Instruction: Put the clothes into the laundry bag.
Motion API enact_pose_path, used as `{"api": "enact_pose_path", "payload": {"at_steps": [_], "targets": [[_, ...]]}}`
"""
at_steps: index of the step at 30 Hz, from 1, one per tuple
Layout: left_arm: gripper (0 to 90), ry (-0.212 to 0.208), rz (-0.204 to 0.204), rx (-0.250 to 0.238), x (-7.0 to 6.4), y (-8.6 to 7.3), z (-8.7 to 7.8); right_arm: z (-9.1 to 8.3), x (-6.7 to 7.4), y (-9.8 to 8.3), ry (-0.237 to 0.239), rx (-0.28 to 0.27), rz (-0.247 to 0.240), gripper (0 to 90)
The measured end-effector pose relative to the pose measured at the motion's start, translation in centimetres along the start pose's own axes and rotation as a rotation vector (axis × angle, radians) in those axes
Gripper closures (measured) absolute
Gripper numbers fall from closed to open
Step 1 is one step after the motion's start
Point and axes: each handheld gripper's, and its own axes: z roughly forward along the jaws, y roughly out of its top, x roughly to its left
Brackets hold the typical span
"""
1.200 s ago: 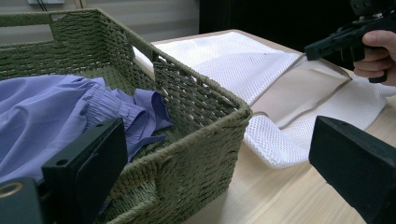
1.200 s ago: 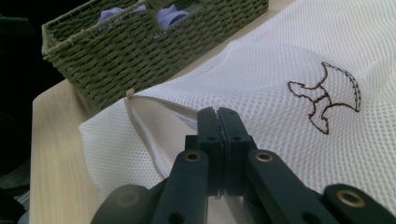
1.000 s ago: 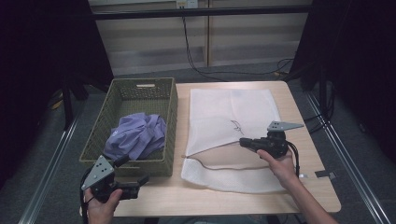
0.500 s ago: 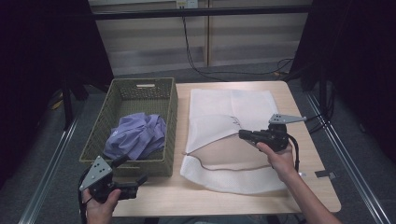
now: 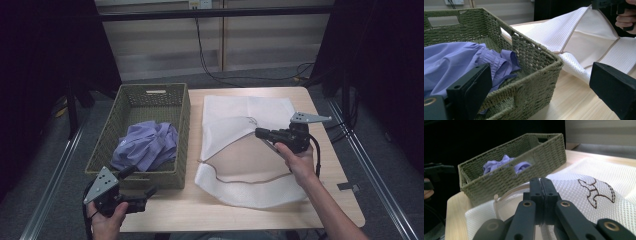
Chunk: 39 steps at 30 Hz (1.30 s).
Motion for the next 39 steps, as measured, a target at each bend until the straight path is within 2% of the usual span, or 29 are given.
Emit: {"api": "enact_pose_path", "payload": {"at_steps": [2,4,6,9,10,11,13,15,18,20,22,24,26,27,28,30,31,33,34,36,38,39], "targets": [[4.3,0.000,0.011,-0.004,0.2,0.2,-0.2,0.0,0.0,0.4,-0.008,-0.010,-0.003,89.1],[4.2,0.015,-0.005,-0.018,0.5,0.7,-0.4,-0.3,-0.1,0.8,-0.003,-0.045,0.007,89.1],[4.2,0.010,-0.002,-0.018,0.8,1.2,-0.5,-0.3,-0.2,1.0,-0.005,-0.049,0.001,89.1],[4.2,0.009,0.000,-0.001,1.5,2.0,-0.2,-0.2,-0.3,1.0,-0.006,-0.050,0.008,89.1],[4.4,0.027,0.006,0.013,1.7,2.2,-0.1,-0.1,-0.3,1.0,-0.005,-0.046,0.006,89.2],[5.3,0.014,0.009,0.022,2.2,2.6,0.0,-0.1,-0.3,0.9,-0.005,-0.046,0.005,89.1],[7.1,0.007,-0.002,0.047,2.9,3.1,0.3,0.0,-0.2,0.9,-0.004,-0.043,0.007,89.1],[7.5,0.020,-0.006,0.066,3.7,3.7,0.6,0.0,-0.1,0.8,-0.002,-0.035,0.002,89.2],[10.6,0.004,-0.040,0.051,4.3,4.6,0.8,0.0,-0.1,0.6,-0.001,-0.027,0.003,89.1],[14.1,0.027,-0.012,0.035,4.2,5.6,0.6,0.0,-0.1,0.5,-0.001,-0.026,0.007,89.1],[18.0,0.009,0.007,0.034,4.2,6.6,0.7,-0.1,-0.2,0.4,-0.003,-0.023,0.009,89.1],[18.7,0.021,0.032,0.047,4.3,7.3,1.0,-0.2,-0.2,0.4,-0.006,-0.024,0.008,89.1],[18.7,0.004,0.042,0.058,4.8,7.9,1.7,-0.2,-0.2,0.4,-0.004,-0.025,0.005,89.1],[18.4,0.014,0.046,0.058,5.0,8.2,2.1,-0.2,-0.2,0.4,-0.003,-0.025,0.003,89.1],[17.3,0.011,0.053,0.080,5.3,8.5,2.6,-0.2,-0.1,0.4,-0.002,-0.022,0.002,89.1],[16.6,-0.020,0.050,0.120,6.0,8.8,3.4,-0.2,-0.1,0.3,-0.005,-0.019,0.006,89.1],[16.6,-0.010,0.057,0.136,6.3,8.9,3.9,-0.1,-0.1,0.2,-0.006,-0.015,0.003,89.1],[15.1,-0.053,0.049,0.192,7.3,9.1,5.0,-0.1,-0.1,0.2,-0.004,-0.015,0.004,89.1],[14.5,-0.072,0.026,0.209,7.8,9.1,5.5,-0.2,-0.1,0.2,-0.003,-0.014,0.004,89.1],[13.3,-0.051,0.020,0.231,8.4,9.2,6.3,-0.2,-0.1,0.2,-0.003,-0.014,-0.001,89.1],[10.6,-0.053,0.018,0.246,8.9,9.3,6.9,-0.2,-0.1,0.3,-0.007,-0.010,-0.002,89.2],[10.6,-0.034,0.016,0.248,9.2,9.2,7.2,-0.3,-0.1,0.3,-0.007,-0.010,-0.003,89.2]]}}
